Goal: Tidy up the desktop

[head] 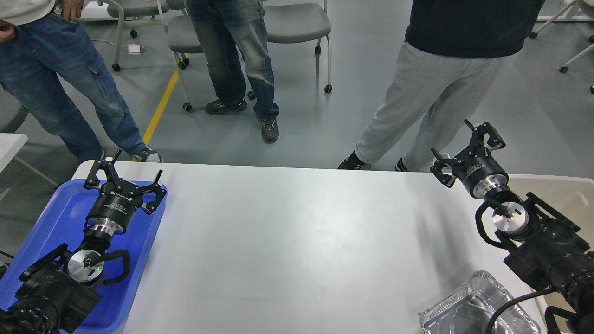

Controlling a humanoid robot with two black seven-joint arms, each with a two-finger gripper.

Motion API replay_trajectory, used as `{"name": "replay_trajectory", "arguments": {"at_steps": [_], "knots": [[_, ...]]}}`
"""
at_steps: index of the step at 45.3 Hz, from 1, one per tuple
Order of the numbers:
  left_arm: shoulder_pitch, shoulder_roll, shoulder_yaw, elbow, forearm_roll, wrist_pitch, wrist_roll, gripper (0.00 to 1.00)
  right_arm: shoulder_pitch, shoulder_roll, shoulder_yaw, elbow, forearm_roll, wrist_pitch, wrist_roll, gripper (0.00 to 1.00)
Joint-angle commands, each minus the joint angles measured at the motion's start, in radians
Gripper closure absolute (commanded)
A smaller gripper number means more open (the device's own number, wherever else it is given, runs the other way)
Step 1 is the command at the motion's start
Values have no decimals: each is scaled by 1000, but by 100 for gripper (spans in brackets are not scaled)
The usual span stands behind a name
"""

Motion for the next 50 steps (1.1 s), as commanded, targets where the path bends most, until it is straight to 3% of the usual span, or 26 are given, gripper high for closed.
{"name": "replay_trajectory", "arguments": {"at_steps": [1,25,50], "knots": [[0,0,0,0,0,0,0,0,2,12,6,-19,15,5,4,0],[0,0,0,0,0,0,0,0,-30,42,38,-13,26,138,-9,0],[0,0,0,0,1,0,0,0,-50,51,38,-15,35,144,5,0]]}}
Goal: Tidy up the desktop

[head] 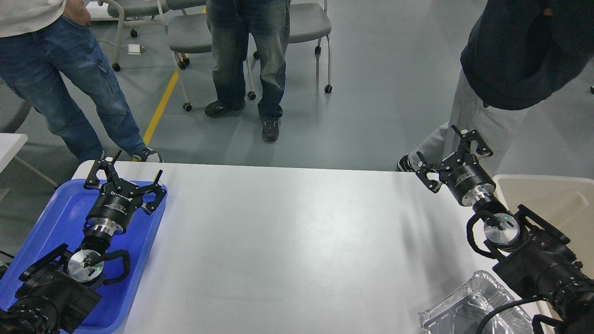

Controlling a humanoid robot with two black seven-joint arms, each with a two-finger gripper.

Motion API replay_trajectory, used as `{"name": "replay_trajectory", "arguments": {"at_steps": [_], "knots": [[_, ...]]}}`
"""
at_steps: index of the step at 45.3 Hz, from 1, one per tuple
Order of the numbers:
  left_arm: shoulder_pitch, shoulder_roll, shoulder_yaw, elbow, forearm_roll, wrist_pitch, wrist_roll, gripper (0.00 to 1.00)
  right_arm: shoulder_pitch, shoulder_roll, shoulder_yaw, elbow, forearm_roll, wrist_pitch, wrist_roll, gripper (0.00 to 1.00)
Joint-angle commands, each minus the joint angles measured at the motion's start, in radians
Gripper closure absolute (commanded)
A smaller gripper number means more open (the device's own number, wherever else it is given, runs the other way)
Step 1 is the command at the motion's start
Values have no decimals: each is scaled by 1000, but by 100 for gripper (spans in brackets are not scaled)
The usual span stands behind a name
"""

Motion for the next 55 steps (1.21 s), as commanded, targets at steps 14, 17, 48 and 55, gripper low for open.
{"name": "replay_trajectory", "arguments": {"at_steps": [14,17,48,55], "knots": [[0,0,0,0,1,0,0,0,-3,2,0,-40,8,-8,47,0],[0,0,0,0,1,0,-2,0,-1,2,0,-54,8,-9,47,0],[0,0,0,0,-1,0,0,0,2,-3,-3,-81,8,-8,56,0],[0,0,0,0,1,0,0,0,2,-4,-3,-92,8,-5,56,0]]}}
